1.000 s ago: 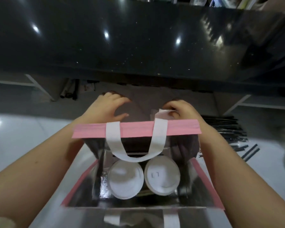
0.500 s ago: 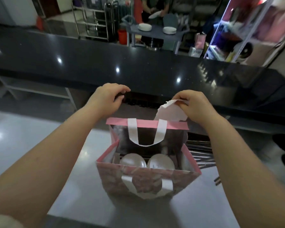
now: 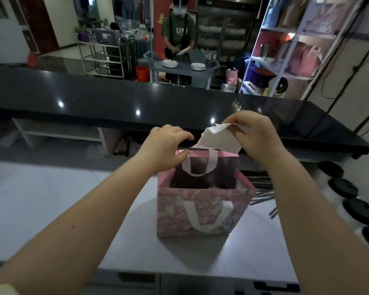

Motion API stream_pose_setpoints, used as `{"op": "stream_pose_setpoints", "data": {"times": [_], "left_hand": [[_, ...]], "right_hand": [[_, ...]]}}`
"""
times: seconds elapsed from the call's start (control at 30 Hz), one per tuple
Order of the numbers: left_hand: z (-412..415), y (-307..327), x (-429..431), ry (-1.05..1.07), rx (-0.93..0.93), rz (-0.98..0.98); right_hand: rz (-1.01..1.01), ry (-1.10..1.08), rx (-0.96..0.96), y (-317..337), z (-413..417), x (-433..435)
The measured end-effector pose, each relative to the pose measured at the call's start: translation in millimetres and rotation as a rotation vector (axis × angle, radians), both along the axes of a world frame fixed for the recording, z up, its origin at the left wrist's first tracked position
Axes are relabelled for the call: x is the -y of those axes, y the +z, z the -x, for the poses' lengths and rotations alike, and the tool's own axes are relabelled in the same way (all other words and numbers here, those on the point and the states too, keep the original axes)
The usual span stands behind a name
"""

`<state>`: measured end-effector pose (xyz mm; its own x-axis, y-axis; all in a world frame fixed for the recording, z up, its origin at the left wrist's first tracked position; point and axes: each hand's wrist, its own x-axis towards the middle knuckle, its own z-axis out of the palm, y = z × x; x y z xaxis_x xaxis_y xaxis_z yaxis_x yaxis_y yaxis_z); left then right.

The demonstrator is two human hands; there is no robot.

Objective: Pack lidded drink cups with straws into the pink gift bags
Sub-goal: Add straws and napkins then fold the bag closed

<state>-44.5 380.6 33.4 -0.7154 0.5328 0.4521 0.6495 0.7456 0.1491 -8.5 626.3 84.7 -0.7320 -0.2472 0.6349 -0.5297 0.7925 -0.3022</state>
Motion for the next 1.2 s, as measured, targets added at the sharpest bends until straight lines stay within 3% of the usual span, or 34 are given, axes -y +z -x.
{"op": "stream_pose_setpoints", "data": {"times": [0.23, 0.43, 0.7, 0.83, 0.93, 1.07, 1.2], "left_hand": [[-30.3, -15.5, 8.3, -0.034, 0.163, -0.123], [-29.6, -27.2, -6.8, 0.043, 0.293, -0.028], [-19.5, -39.6, -11.9, 0.094, 0.403, 0.113], [-11.5, -43.7, -11.0, 0.096, 0.517, 0.146], [-11.9, -48.9, -7.9, 0.087, 0.503, 0.149], [-18.2, -53.6, -8.1, 0.089, 0.455, 0.145], [-26.3, -47.9, -6.6, 0.077, 0.433, 0.050]], "right_hand": [[0.042, 0.021, -0.071, 16.8, -36.1, 5.0], [0.015, 0.064, -0.082, 15.3, -41.5, -1.2], [-0.083, 0.062, 0.110, -26.3, -14.7, -3.4], [-0.044, 0.080, 0.067, -43.7, -3.2, 4.2], [-0.189, 0.181, 0.094, -64.0, -0.3, 15.4], [-0.397, 0.141, 0.241, -85.6, 7.7, 17.5], [-0.199, 0.104, 0.260, -85.7, 3.2, 6.3]]}}
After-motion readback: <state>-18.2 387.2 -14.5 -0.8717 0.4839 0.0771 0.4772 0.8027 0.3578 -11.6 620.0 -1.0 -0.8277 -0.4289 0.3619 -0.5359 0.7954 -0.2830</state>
